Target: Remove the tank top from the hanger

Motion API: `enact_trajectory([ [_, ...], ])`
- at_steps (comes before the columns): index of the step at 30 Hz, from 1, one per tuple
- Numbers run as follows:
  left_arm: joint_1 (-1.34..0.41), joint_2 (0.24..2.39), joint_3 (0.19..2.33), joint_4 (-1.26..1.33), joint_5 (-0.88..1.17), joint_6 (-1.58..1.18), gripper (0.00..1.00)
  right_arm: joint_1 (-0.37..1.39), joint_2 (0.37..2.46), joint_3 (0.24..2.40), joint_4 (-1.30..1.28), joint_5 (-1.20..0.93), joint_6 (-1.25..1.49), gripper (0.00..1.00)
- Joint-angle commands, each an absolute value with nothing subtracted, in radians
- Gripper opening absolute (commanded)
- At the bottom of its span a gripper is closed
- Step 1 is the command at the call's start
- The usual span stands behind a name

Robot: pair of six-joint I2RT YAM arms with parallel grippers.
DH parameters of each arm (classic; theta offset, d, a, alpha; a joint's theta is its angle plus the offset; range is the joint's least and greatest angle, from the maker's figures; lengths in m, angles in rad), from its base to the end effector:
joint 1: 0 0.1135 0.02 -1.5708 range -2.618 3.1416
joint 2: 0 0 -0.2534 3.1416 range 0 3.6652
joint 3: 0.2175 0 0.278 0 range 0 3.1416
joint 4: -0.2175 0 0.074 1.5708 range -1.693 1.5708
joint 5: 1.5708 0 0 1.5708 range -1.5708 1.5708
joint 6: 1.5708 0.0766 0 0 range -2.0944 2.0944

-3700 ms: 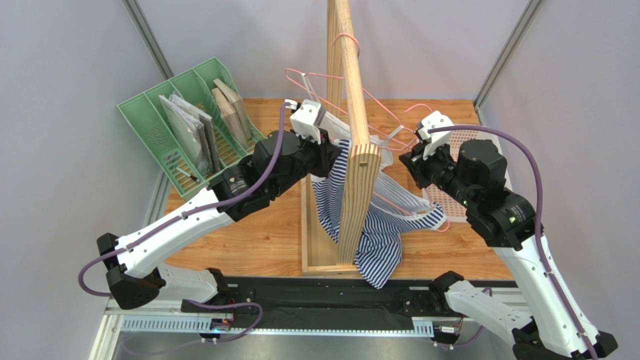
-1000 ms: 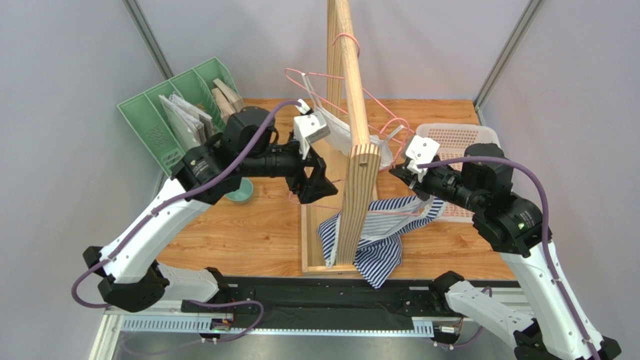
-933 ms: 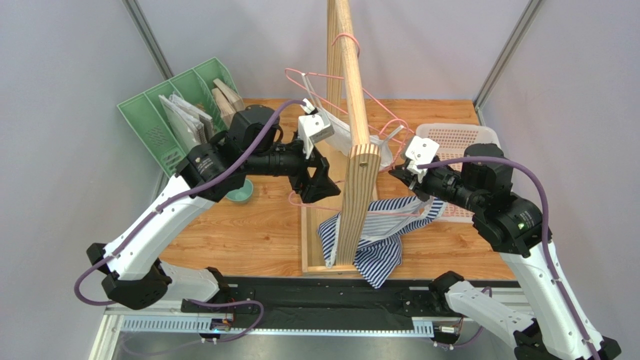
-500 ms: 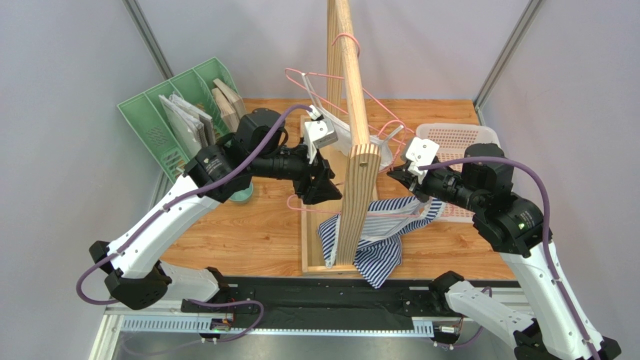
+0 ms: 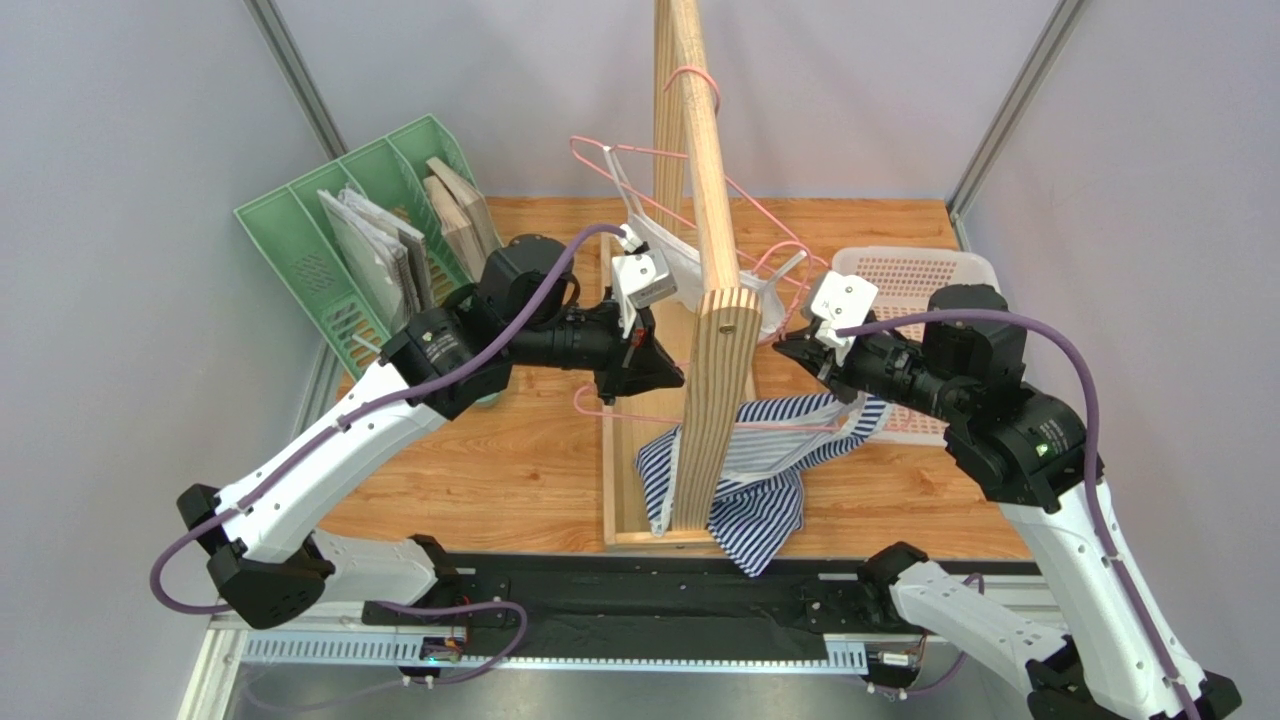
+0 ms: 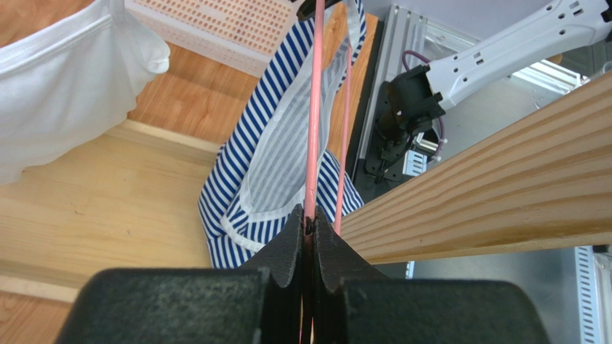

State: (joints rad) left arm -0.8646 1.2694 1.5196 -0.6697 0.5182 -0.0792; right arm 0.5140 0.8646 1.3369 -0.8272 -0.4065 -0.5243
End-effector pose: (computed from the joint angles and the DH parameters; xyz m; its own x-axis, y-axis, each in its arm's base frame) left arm 0.1796 -0.2691 0.4236 -0.3390 0.2916 -0.8945 0.9306 0.2434 -0.2734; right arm 0.1639 0.1273 0.4330 0.1257 -0.4570 -0.8805 -0.8219 0.4491 -0.3505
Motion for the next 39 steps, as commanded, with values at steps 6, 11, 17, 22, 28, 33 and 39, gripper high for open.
enact_trajectory([
  [6, -0.841, 1.189, 1.434, -0.508, 0.469, -0.146, 0.0, 0.529, 0.853, 1.399, -0.758, -0.356, -0.323, 0.11],
  [11, -0.818, 1.157, 1.381, -0.423, 0.483, -0.192, 0.0, 0.537, 0.871, 1.413, -0.804, -0.252, -0.112, 0.52],
  [17, -0.81, 1.157, 1.368, -0.411, 0.492, -0.199, 0.0, 0.537, 0.813, 1.395, -0.868, 0.074, 0.202, 0.87],
  [22, -0.808, 1.151, 1.356, -0.402, 0.502, -0.201, 0.0, 0.537, 0.692, 1.241, -0.963, 0.596, 0.478, 1.0],
  [28, -0.805, 1.143, 1.353, -0.405, 0.503, -0.196, 0.0, 0.535, 0.45, 0.932, -0.844, 0.473, 0.525, 1.0],
  [33, -0.799, 1.135, 1.353, -0.407, 0.518, -0.196, 0.0, 0.535, 0.309, 0.723, -0.732, 0.226, 0.572, 1.0],
  [39, -0.798, 1.141, 1.355, -0.403, 0.552, -0.207, 0.0, 0.537, 0.244, 0.568, -0.557, 0.201, 0.606, 0.84],
])
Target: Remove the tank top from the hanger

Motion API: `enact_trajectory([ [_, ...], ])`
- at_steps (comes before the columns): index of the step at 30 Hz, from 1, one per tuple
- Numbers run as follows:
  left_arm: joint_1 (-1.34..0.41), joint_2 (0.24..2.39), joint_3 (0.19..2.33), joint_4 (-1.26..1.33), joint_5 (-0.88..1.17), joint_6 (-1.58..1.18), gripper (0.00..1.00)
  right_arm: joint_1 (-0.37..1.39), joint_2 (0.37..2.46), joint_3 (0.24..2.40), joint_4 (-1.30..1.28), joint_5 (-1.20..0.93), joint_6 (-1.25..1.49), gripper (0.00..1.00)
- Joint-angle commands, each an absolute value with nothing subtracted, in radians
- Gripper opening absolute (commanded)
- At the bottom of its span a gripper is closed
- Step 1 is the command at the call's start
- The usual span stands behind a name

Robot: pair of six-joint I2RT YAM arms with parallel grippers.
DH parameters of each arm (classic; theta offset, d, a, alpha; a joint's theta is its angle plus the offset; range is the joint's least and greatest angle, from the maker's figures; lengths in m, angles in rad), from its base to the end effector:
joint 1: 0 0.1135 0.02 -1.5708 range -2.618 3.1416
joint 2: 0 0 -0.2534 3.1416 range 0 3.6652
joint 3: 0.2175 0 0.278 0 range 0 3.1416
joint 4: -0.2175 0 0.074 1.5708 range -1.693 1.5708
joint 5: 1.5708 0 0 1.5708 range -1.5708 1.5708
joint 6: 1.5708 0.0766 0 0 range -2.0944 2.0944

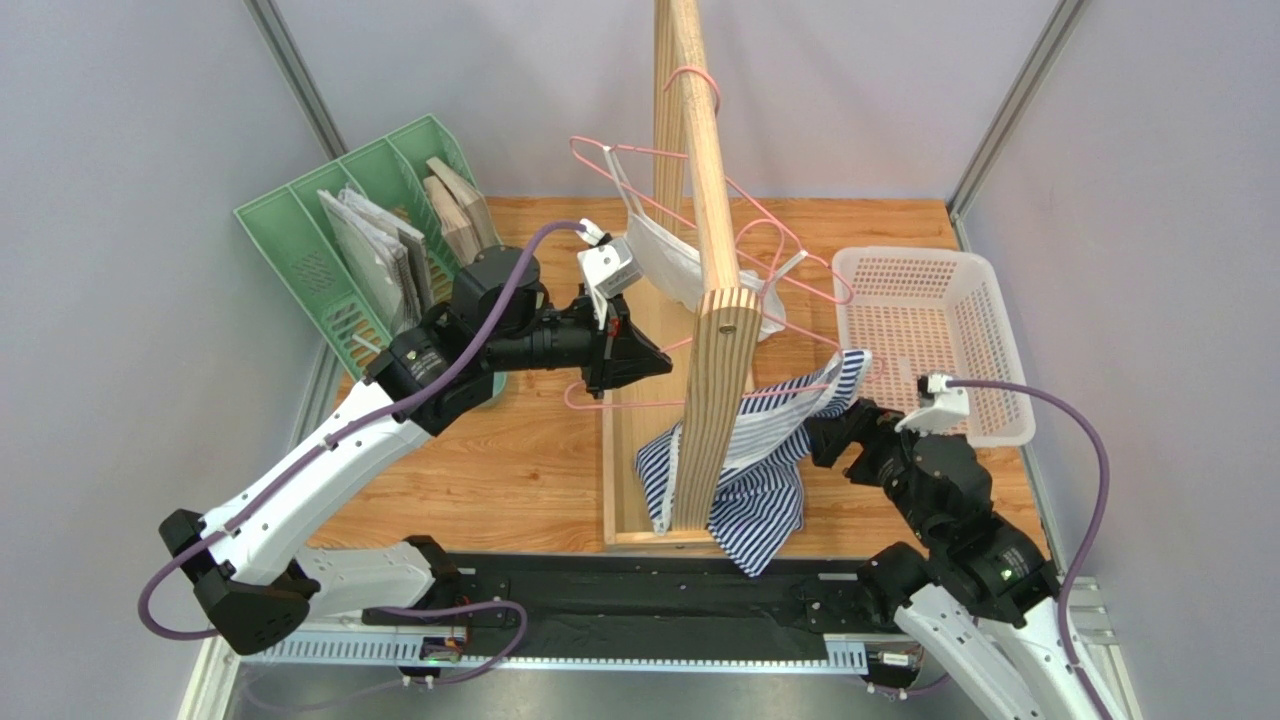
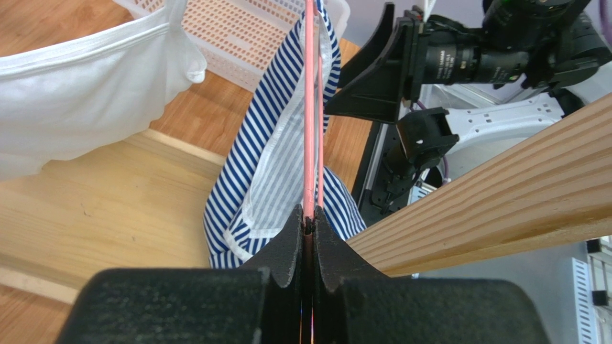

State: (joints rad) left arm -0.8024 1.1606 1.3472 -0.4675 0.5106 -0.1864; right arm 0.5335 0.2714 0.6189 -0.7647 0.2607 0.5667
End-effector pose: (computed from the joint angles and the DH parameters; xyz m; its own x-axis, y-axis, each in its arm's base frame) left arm 0.1884 -0.2488 0.4161 -0.3661 0.1461 -0.9191 0.9014 0.3010 -0.3112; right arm 0.1357 0.0572 0.2703 -0.4492 0.3371 -0.8274 -0.0561 0.9136 0.4027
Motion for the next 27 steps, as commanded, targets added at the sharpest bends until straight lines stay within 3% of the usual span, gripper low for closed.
enact_trajectory([
  [1, -0.798, 1.143, 1.356, -0.403, 0.555, -0.207, 0.0, 0.538, 0.247, 0.554, -0.498, 0.186, 0.597, 0.83],
  [5, -0.798, 1.144, 1.356, -0.406, 0.572, -0.215, 0.0, 0.537, 0.314, 0.519, -0.434, 0.202, 0.587, 0.76],
  [9, -0.798, 1.14, 1.359, -0.426, 0.558, -0.207, 0.0, 0.537, 0.353, 0.529, -0.459, 0.222, 0.62, 0.42],
  [11, -0.798, 1.138, 1.361, -0.439, 0.548, -0.203, 0.0, 0.537, 0.351, 0.537, -0.486, 0.209, 0.637, 0.3],
  [15, -0.798, 1.14, 1.371, -0.451, 0.534, -0.199, 0.0, 0.537, 0.316, 0.528, -0.534, 0.196, 0.667, 0.2],
  [22, -0.796, 1.143, 1.378, -0.468, 0.523, -0.192, 0.0, 0.537, 0.212, 0.506, -0.589, 0.184, 0.641, 0.21],
  [24, -0.796, 1.14, 1.374, -0.471, 0.525, -0.193, 0.0, 0.537, 0.201, 0.505, -0.594, 0.186, 0.637, 0.39],
  [25, -0.798, 1.14, 1.374, -0.469, 0.528, -0.193, 0.0, 0.537, 0.196, 0.506, -0.595, 0.186, 0.637, 0.42],
  [27, -0.798, 1.14, 1.371, -0.469, 0.531, -0.196, 0.0, 0.537, 0.196, 0.503, -0.588, 0.186, 0.632, 0.38],
])
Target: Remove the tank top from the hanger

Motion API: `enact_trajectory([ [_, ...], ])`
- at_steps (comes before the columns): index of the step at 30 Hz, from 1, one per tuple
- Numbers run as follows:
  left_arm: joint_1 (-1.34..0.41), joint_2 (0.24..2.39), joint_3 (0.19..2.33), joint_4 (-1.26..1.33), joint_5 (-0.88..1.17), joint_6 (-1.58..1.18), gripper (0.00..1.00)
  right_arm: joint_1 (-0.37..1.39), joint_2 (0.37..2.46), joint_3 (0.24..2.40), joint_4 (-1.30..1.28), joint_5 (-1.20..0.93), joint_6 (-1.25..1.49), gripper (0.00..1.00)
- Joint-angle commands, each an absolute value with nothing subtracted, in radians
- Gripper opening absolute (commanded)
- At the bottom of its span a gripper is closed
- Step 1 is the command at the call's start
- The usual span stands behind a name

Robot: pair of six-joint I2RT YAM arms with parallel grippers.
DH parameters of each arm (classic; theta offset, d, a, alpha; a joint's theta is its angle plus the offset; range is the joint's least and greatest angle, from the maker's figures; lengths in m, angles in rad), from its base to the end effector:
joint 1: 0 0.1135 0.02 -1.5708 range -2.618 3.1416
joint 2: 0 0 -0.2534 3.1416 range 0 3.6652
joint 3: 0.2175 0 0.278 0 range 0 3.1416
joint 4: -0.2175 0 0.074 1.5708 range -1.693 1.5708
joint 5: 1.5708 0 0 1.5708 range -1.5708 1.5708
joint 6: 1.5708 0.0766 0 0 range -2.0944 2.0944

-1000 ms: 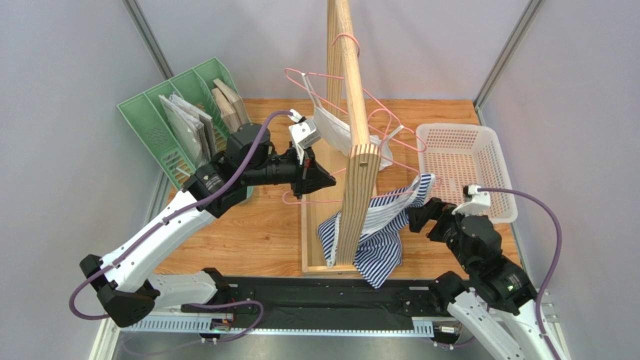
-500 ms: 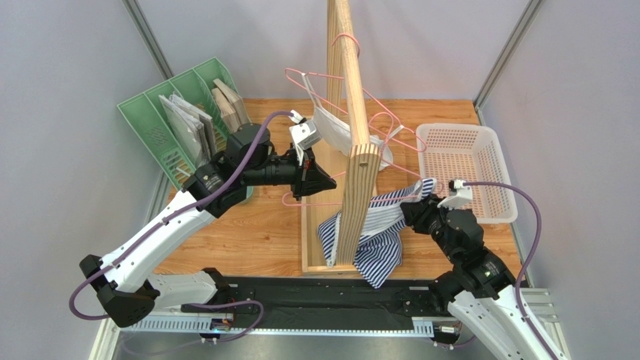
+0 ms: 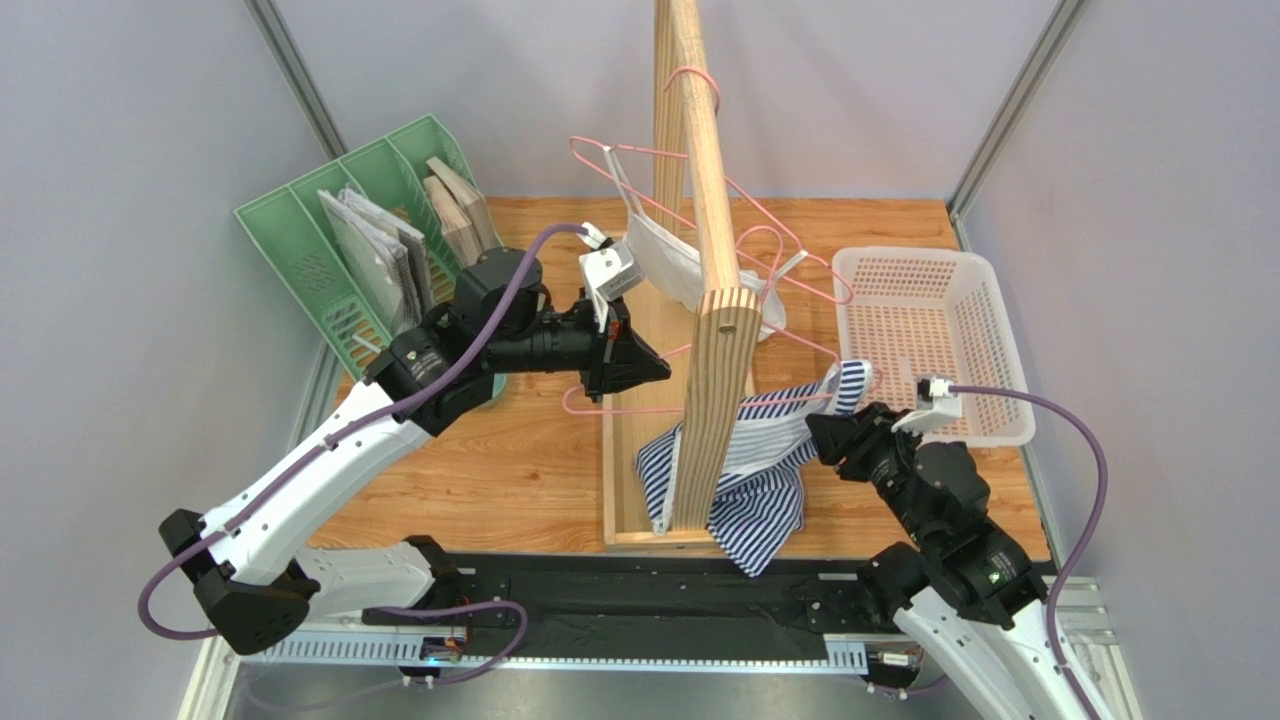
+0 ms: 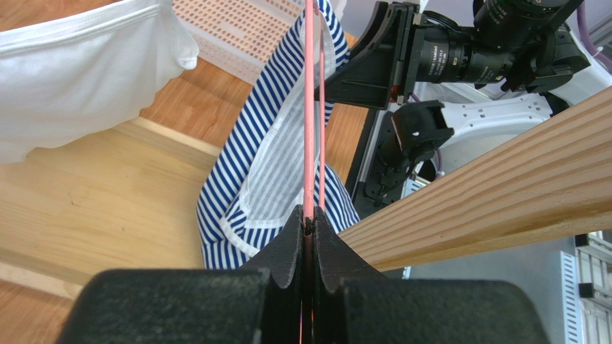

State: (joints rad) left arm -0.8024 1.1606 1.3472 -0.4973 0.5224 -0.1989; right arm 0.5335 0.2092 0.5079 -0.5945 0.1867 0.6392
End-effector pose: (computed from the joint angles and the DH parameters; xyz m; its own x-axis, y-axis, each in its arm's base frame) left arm 0.1867 -0.2482 0.4123 -0.3966 0.1640 -0.9032 0.8925 0.2990 -0.3377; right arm 0.1421 0.0674 0.2598 -0.4083 0.4396 -0.8000 -0.1286 0.8399 0.5272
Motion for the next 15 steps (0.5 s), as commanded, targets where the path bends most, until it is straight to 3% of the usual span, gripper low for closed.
enact_trajectory([
  [1, -0.798, 1.138, 1.37, -0.469, 0.534, -0.196, 0.0, 0.537, 0.198, 0.503, -0.588, 0.189, 0.63, 0.36],
  [2, -0.796, 1.137, 1.37, -0.471, 0.532, -0.196, 0.0, 0.537, 0.201, 0.503, -0.586, 0.196, 0.634, 0.23],
  [5, -0.798, 1.132, 1.373, -0.482, 0.526, -0.192, 0.0, 0.537, 0.198, 0.514, -0.6, 0.238, 0.664, 0.0],
  [9, -0.798, 1.118, 1.376, -0.502, 0.503, -0.181, 0.0, 0.537, 0.178, 0.563, -0.737, 0.462, 0.811, 0.0],
  [13, -0.798, 1.095, 1.371, -0.514, 0.483, -0.184, 0.0, 0.537, 0.181, 0.672, -1.119, 0.783, 1.318, 0.0],
  [15, -0.798, 1.086, 1.367, -0.515, 0.482, -0.186, 0.0, 0.537, 0.145, 0.686, -1.255, 0.883, 1.437, 0.0],
])
